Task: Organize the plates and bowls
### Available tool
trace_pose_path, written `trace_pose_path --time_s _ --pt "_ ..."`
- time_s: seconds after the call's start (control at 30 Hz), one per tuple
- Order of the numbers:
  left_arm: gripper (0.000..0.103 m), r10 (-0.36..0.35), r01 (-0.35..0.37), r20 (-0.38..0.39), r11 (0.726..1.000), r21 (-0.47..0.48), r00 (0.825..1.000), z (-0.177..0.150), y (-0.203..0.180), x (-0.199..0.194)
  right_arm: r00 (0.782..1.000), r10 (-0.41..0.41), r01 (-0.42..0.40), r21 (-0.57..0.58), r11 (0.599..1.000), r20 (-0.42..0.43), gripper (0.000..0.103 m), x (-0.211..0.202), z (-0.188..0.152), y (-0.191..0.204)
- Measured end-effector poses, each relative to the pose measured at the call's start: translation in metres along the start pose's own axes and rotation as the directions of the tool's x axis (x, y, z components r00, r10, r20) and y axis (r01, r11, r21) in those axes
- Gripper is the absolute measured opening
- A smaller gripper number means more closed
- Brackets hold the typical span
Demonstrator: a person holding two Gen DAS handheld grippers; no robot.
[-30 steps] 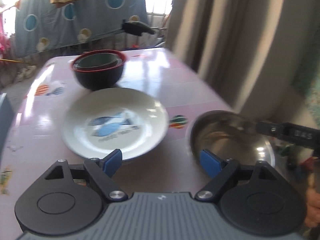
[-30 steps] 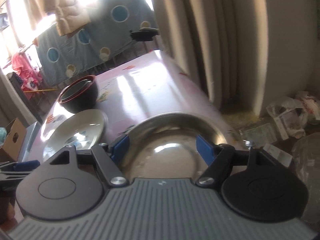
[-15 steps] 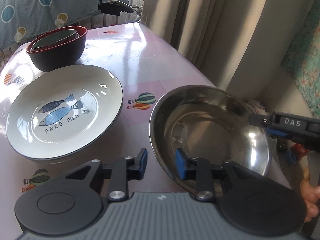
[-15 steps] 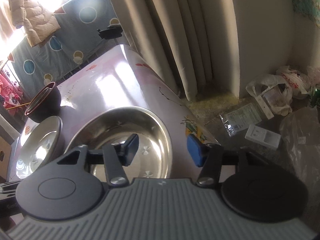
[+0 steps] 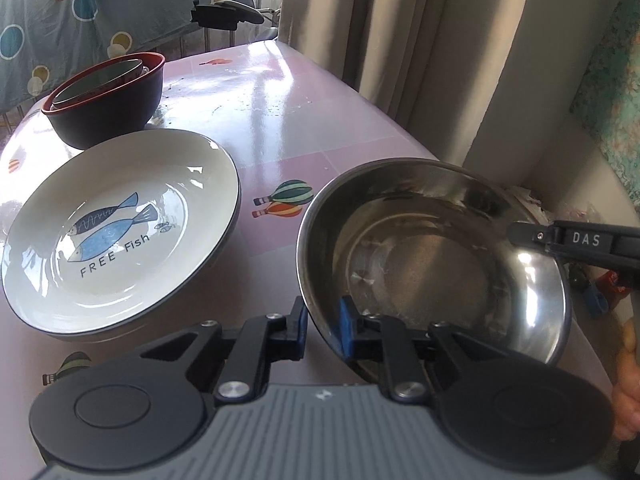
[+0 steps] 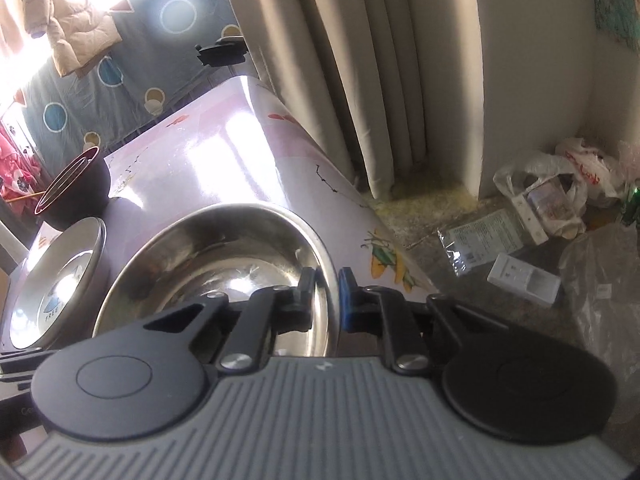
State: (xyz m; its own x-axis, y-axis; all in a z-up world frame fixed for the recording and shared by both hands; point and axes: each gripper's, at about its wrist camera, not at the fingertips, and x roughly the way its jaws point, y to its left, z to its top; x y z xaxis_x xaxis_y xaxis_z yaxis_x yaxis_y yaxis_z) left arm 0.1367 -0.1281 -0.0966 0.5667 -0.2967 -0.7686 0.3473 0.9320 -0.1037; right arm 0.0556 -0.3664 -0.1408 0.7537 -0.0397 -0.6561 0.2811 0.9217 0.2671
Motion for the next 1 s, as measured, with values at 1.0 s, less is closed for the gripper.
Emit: trace_pose_path --time_s 1.0 --pt "0.018 0.246 -0.194 0.149 0.936 -0.294 0.958 0.020 0.141 -0.074 0.964 0.266 -0.260 -0.207 0.943 0.000 0.010 0.009 0.040 0.163"
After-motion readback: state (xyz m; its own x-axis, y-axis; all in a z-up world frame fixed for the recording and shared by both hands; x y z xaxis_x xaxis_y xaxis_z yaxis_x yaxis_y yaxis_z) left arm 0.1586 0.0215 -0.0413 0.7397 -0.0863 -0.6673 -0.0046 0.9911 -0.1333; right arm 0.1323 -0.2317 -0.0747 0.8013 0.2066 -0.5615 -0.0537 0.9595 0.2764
